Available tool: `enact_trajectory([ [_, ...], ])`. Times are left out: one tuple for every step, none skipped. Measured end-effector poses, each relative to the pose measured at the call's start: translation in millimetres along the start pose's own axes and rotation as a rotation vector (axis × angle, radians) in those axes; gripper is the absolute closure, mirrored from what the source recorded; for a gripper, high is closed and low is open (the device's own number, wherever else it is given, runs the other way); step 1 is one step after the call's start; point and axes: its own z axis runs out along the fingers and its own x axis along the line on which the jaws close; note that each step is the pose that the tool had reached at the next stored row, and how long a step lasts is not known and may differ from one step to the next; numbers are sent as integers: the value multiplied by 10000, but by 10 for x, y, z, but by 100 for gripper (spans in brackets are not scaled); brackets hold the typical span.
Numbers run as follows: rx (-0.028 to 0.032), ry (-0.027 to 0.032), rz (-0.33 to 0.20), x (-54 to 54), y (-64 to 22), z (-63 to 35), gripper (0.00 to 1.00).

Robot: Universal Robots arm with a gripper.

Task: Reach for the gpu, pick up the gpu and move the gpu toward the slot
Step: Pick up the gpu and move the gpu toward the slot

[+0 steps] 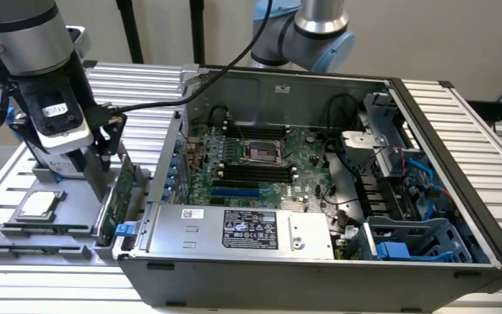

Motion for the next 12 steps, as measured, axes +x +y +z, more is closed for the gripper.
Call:
enact_trajectory([
  [0, -19, 1, 0, -22, 18, 58],
  [0, -38, 3, 1, -45, 36, 58],
  [0, -60, 4, 1, -67, 54, 58],
  [1, -84, 5, 2, -89, 71, 58],
  [1, -112, 6, 3, -111, 88, 58],
  [2, -141, 7, 3, -132, 105, 58],
  [3, -168, 8, 3, -150, 121, 58],
  [3, -199, 9, 3, -163, 139, 58],
  [3, -225, 11, 1, -172, 155, 58],
  [3, -249, 14, -2, -179, 172, 58],
  [4, -262, 19, -4, -182, 190, 58],
  [6, -273, 23, -7, -183, 207, 58],
])
